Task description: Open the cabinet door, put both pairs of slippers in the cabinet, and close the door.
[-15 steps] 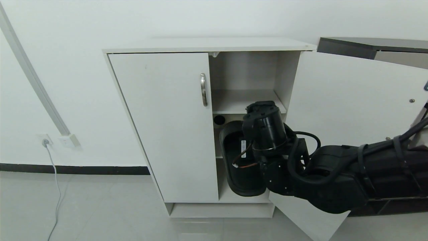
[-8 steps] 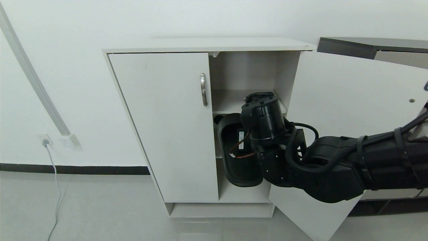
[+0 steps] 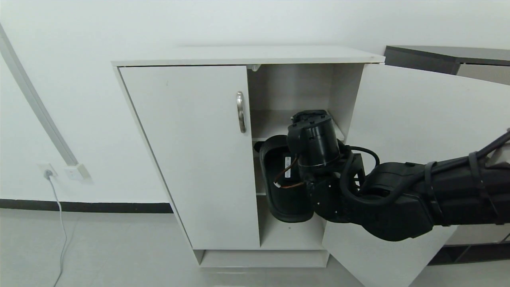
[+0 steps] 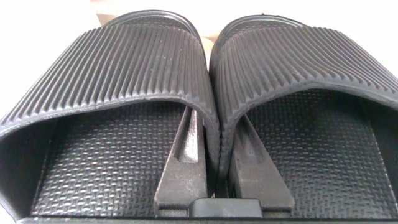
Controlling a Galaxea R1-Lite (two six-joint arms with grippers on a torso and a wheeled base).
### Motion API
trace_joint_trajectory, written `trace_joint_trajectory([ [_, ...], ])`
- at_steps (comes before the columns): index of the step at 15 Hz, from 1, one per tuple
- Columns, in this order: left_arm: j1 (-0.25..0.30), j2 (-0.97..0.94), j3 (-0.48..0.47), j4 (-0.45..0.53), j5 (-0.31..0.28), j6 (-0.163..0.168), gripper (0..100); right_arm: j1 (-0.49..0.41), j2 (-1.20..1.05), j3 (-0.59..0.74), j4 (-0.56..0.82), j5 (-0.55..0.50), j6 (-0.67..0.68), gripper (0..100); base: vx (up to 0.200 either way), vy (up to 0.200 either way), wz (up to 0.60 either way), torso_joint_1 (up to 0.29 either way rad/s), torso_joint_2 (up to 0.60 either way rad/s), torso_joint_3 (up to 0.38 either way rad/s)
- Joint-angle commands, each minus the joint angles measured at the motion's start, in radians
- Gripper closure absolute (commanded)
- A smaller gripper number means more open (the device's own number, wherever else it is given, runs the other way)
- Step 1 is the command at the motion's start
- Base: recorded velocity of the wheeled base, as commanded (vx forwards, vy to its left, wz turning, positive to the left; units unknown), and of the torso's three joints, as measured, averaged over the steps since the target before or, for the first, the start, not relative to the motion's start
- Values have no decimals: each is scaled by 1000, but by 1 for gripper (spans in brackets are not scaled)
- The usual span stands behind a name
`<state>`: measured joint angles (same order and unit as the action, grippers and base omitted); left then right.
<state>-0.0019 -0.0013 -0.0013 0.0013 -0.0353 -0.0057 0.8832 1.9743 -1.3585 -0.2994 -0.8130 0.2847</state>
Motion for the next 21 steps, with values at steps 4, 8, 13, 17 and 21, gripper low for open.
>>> trace_joint_trajectory([
  [4,0,1,0,0,0,0,100,0,-3,2,-1,0,1,100,200,0,0,5,4,4],
  [8,0,1,0,0,-8,9,100,0,-5,9,-1,0,2,100,200,0,0,4,1,0],
  [13,0,1,0,0,-5,6,100,-35,23,18,-6,5,4,100,0,0,0,0,0,0],
  [17,0,1,0,0,-1,6,100,-104,115,-90,0,43,-19,100,0,0,0,0,0,0],
  [21,0,1,0,-1,3,6,100,-145,196,-235,17,60,-81,100,0,0,0,0,0,0],
])
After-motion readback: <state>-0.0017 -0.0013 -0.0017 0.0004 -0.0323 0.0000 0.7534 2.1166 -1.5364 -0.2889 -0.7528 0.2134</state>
